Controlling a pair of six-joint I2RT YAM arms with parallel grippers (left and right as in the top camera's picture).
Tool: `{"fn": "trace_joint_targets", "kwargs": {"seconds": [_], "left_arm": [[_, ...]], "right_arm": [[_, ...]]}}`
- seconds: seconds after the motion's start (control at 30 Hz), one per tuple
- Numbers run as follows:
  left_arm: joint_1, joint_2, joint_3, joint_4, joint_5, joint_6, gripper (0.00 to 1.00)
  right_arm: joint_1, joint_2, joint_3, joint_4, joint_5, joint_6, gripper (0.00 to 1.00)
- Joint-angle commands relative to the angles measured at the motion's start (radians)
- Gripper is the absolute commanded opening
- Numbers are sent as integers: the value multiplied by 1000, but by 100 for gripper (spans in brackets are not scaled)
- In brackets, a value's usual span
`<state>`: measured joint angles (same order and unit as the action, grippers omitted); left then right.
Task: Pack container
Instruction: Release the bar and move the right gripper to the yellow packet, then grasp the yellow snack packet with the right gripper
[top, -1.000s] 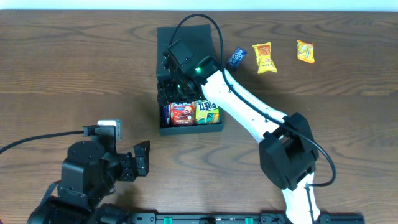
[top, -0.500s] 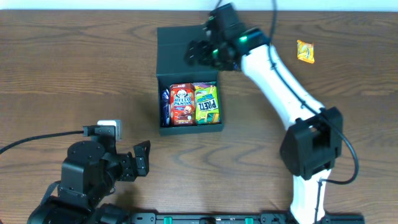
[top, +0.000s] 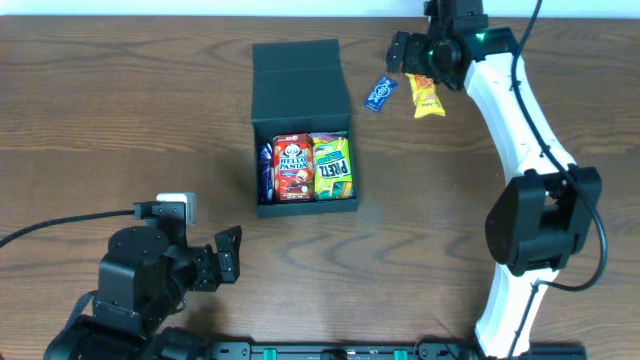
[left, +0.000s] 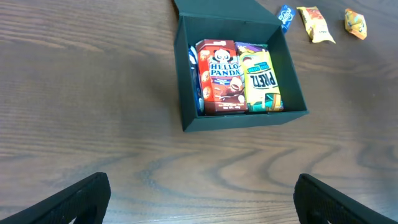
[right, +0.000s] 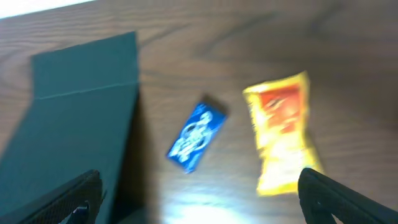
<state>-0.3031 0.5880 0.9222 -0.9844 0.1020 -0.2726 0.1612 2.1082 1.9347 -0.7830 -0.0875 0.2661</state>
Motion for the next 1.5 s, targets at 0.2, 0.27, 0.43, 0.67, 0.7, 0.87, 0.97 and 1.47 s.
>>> {"fn": "trace_joint_targets", "kwargs": {"seconds": [0.2, 0.27, 0.43, 0.67, 0.7, 0.87, 0.97, 1.47], "left_arm": [[0, -1, 3, 0, -1, 6, 95], [0, -1, 3, 0, -1, 6, 95], [0, -1, 3, 0, -1, 6, 95], [0, -2, 3, 0, -1, 6, 95], [0, -2, 3, 0, -1, 6, 95], [0, -2, 3, 0, -1, 6, 95], [0, -1, 3, 0, -1, 6, 95], [0, -2, 3, 0, -1, 6, 95]], "right_arm": [[-9, 55, 12, 96, 165, -141, 99], [-16, 82, 12, 111, 179, -142, 99], [-40, 170, 12, 126, 177, -145, 98], [-53, 246, 12, 114, 176, -144, 88], [-55, 251, 12, 113, 172, -144, 87], [-56, 264, 12, 113, 161, -144, 85], [-57, 278, 11, 109, 137, -144, 85], [-59, 329, 11, 93, 116, -144, 72]]}}
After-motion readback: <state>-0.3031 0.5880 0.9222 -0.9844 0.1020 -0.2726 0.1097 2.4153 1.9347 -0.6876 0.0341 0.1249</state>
